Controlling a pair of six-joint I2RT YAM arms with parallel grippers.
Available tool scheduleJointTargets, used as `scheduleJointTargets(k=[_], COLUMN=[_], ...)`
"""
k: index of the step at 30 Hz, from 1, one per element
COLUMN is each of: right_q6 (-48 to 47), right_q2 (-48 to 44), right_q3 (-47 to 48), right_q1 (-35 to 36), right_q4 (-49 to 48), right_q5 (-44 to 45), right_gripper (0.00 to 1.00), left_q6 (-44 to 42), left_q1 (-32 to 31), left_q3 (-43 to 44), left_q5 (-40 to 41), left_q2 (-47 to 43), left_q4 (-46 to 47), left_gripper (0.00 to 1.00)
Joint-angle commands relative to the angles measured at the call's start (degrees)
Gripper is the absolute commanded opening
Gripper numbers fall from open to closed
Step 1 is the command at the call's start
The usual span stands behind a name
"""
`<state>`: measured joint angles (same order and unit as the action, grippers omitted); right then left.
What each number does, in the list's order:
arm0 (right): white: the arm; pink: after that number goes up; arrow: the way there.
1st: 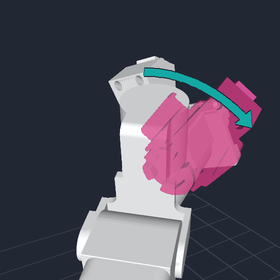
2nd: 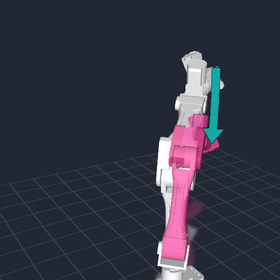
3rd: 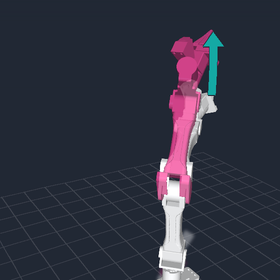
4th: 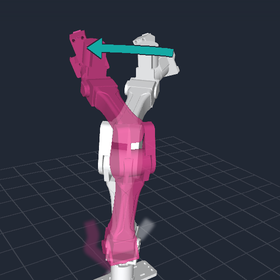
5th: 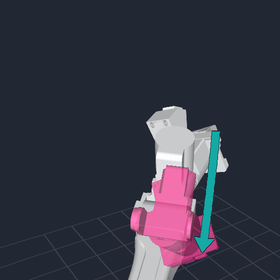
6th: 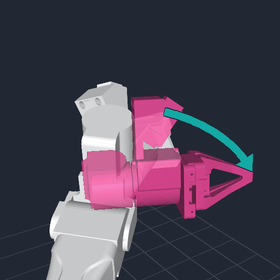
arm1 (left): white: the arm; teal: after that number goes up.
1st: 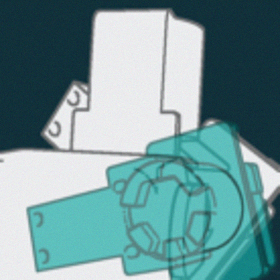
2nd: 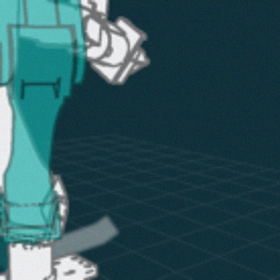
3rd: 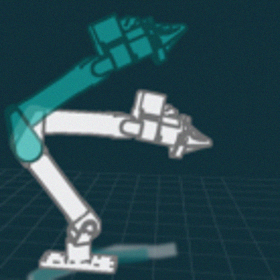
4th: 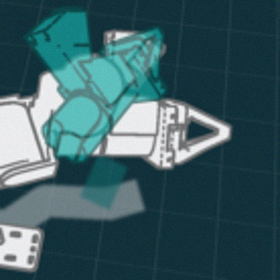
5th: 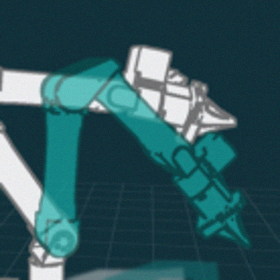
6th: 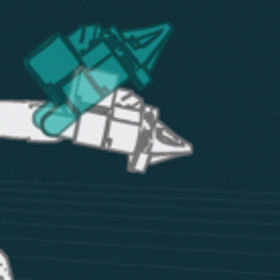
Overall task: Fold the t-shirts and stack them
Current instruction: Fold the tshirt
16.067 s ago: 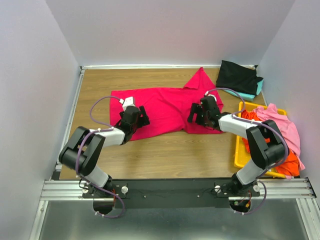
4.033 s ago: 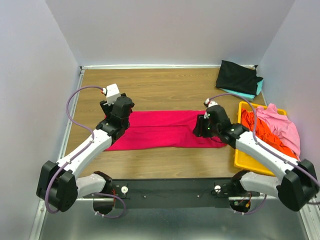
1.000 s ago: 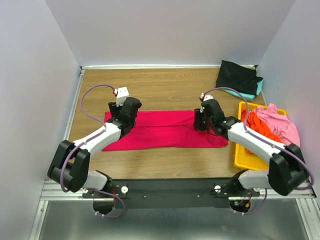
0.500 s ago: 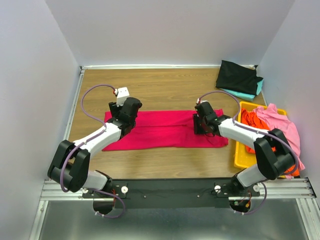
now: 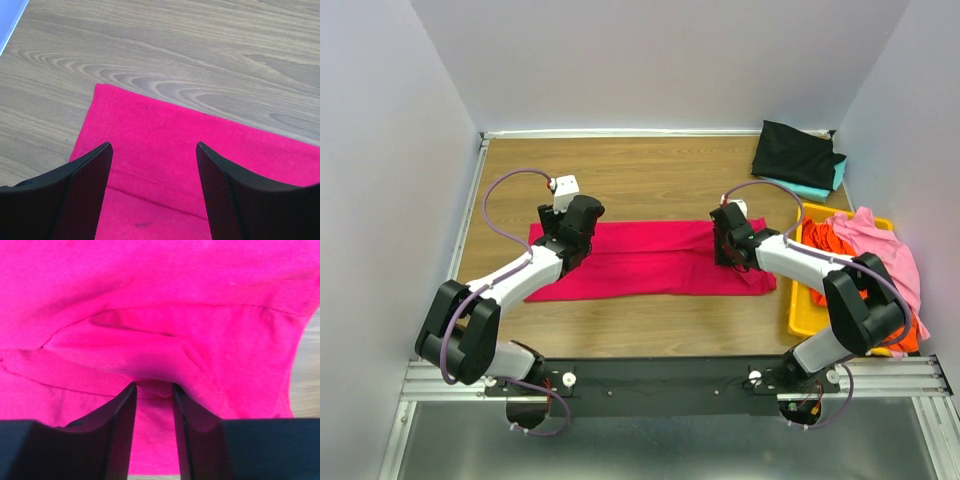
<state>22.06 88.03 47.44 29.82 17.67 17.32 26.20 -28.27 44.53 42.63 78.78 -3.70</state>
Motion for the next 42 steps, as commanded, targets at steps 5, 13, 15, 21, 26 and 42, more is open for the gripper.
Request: scheduleJointTargets(k=[5, 13, 15, 21, 26, 42], right_q6=[1.2, 0.9, 0.7, 0.4, 0.5, 1.8], right_q2=[1.7, 0.0, -0.3, -0.8, -1.0, 1.8], right_q3=[1.1, 0.9, 0.8, 0.8, 0.5, 0.8], right_q1=[-0.6, -0.6, -0.6, -0.6, -0.6, -0.6], right_q4=[1.0, 1.3, 1.4, 1.5, 1.6, 3.2], right_q5=[3.7, 3.1, 2.5, -0.3, 1.7, 2.8], right_gripper=[0.34, 0.15, 0.08, 0.0, 0.0, 0.4], left_q6=[0.9, 0.9, 1.0, 1.1, 1.0, 1.1], left_q1=[-0.5, -0.6, -0.6, -0.6, -0.6, -0.6], left_q3=[1.3, 1.3, 1.3, 1.3, 1.3, 1.3], left_q5=[0.5, 0.5, 0.5, 0.7, 0.5, 0.7], left_q2=[-0.6, -0.6, -0.5, -0.6, -0.5, -0.6], left_q4=[-1.0, -1.1, -1.1, -1.2, -1.2, -1.3], left_gripper=[0.76, 0.76, 0.76, 0.76, 0.76, 0.76])
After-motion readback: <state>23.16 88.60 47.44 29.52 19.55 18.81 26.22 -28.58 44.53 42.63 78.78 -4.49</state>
